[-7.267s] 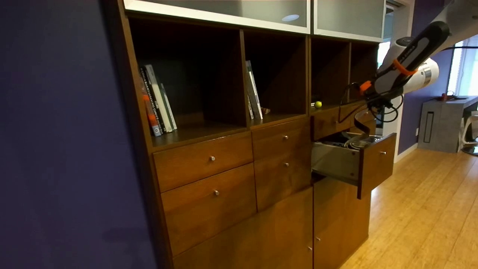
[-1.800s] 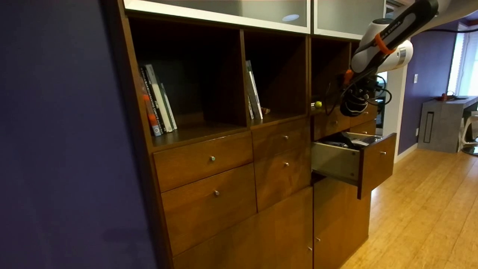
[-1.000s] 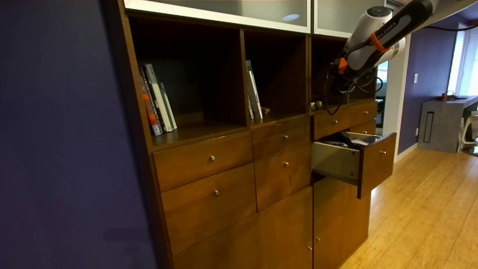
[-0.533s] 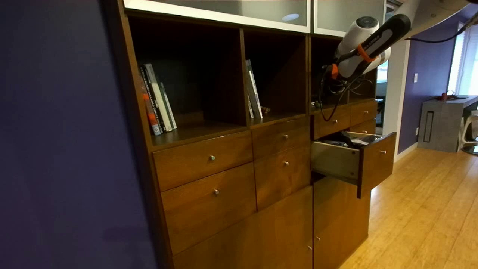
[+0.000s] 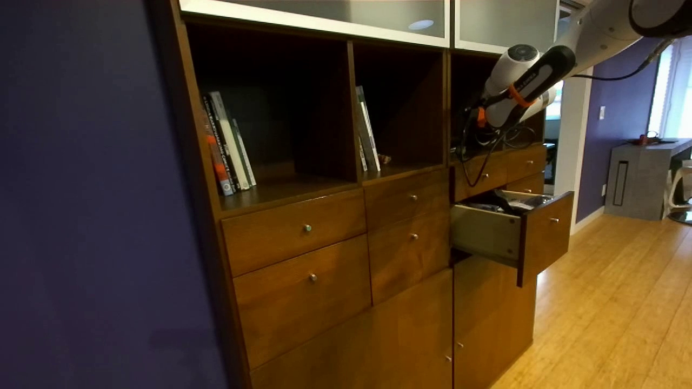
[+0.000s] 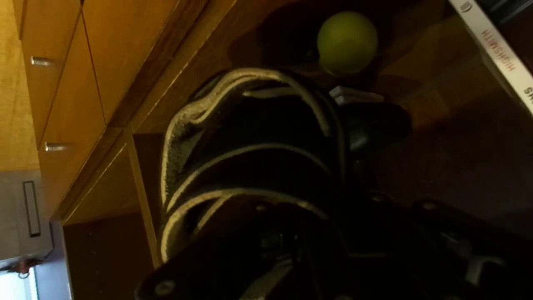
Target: Remove the belt from the open drawer and put it on top of the drawer
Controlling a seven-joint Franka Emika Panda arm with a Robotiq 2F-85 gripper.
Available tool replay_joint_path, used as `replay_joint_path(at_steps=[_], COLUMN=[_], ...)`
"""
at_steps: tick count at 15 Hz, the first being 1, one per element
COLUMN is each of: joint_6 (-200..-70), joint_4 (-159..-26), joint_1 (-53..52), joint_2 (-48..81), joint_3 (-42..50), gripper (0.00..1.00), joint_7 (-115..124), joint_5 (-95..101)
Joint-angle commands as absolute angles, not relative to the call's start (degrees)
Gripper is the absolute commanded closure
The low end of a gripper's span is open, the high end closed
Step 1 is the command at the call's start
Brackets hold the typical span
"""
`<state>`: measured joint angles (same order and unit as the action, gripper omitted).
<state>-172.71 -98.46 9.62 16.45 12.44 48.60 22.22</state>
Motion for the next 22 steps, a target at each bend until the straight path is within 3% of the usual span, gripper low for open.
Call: replay_joint_path(at_steps=[1, 2, 3, 4, 12, 18, 22], joint_6=[-173.69, -173.54, -173.21, -173.16, -174.79, -184.55, -184.07], joint_4=[-95.37, -94.91, -94.66, -94.36, -94.10, -93.41, -94.68], joint_1=[9.55, 9.33, 9.32, 9.29, 9.99, 10.41, 10.83], joint_2=[19.15, 19.58, 19.84, 20.15, 20.41, 21.55, 20.60], joint_3=[13.18, 13.55, 13.60, 13.76, 12.76, 12.37, 11.25], gripper=[0.95, 0.92, 0.58, 0.55, 0.02, 0.00, 0.00], joint_7=[48.56, 49.07, 49.07, 49.06, 48.35, 48.40, 48.36], joint_5=[23.00, 23.10, 22.95, 23.01, 21.87, 21.69, 21.25])
